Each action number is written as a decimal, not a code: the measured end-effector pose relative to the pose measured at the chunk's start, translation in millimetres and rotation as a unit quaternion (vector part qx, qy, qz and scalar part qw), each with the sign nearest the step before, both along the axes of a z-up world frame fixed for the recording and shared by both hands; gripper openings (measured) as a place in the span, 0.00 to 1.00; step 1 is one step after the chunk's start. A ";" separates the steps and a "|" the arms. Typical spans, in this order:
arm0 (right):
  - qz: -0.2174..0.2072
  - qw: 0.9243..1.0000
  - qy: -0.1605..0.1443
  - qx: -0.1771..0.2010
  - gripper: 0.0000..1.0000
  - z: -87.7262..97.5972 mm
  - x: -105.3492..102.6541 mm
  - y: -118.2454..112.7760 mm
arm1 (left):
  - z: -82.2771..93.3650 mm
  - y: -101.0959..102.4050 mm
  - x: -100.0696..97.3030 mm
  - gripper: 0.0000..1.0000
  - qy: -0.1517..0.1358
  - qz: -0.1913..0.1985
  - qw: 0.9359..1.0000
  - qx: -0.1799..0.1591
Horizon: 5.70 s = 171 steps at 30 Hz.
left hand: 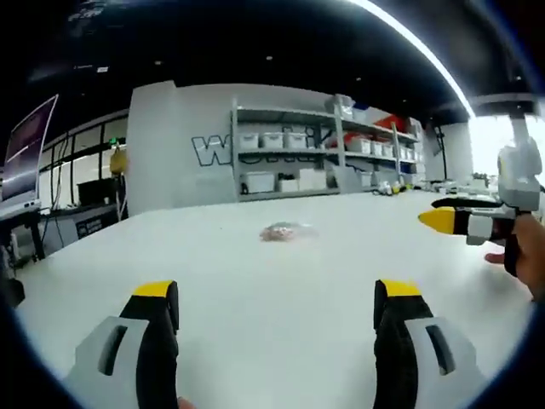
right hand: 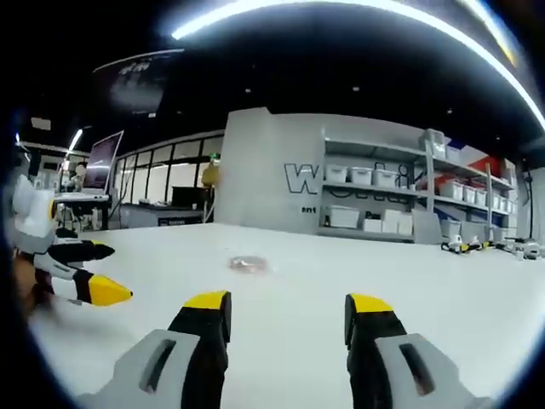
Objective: Open the resealable bag by pulling the two sides of the seal apart until the entire bag opening is separated and visibly accessible.
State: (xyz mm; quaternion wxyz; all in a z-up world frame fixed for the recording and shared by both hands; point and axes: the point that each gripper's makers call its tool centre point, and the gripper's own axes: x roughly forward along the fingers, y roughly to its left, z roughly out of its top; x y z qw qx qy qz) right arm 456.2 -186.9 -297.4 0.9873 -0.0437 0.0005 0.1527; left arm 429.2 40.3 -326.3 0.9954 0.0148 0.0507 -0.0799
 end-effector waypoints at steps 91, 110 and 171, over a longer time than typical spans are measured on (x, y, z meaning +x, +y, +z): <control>0.023 0.999 0.021 -0.013 0.44 -20.4 -11.1 5.7 | -5.0 -5.9 -1.8 0.92 -0.008 -0.025 0.999 0.033; 0.025 0.999 0.025 -0.016 0.42 -21.5 -11.5 5.4 | -4.7 -6.6 -3.2 0.92 -0.006 -0.024 0.999 0.035; 0.051 0.997 0.046 -0.027 0.34 -28.5 -0.9 10.9 | -2.3 -6.1 -1.7 0.90 -0.012 -0.031 0.999 0.032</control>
